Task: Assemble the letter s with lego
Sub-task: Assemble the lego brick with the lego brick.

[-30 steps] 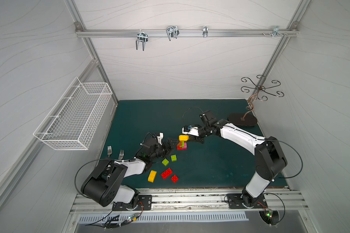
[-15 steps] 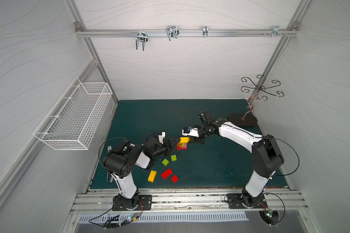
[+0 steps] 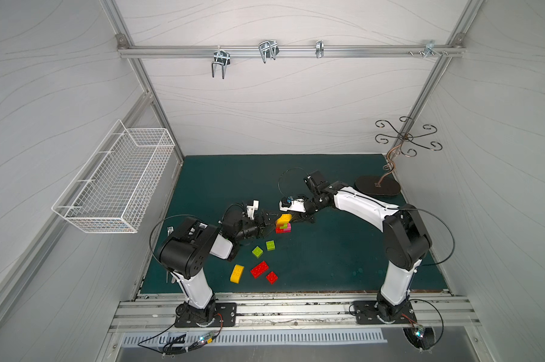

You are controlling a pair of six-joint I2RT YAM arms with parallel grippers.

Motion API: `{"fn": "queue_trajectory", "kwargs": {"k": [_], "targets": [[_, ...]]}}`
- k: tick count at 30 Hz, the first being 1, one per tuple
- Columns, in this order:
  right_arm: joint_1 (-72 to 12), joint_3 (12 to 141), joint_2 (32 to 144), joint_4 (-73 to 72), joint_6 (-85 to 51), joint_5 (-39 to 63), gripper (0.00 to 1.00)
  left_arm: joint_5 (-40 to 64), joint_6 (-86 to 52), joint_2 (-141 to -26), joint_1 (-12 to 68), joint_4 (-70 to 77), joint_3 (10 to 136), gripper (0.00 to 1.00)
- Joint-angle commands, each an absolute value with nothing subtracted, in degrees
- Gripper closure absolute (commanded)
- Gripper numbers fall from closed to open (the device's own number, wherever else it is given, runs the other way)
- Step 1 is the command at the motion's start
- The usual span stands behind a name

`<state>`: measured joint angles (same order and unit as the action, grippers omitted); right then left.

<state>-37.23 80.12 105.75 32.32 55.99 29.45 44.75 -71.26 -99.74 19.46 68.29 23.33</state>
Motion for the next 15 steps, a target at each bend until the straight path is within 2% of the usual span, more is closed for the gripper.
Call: {"fn": "queue_trajectory", "kwargs": {"k": [1, 15], "targets": [[-37.75, 81.8, 107.06, 34.45, 56.36, 30.85, 0.9, 47.67, -69.29, -98.15, 19.06, 68.25, 25.6, 0.04], [-37.73, 81.14, 107.9, 34.19, 56.67, 31.03, 0.91, 48.83, -70.97, -103.43, 18.98, 74.7, 26.28, 0.1]]}}
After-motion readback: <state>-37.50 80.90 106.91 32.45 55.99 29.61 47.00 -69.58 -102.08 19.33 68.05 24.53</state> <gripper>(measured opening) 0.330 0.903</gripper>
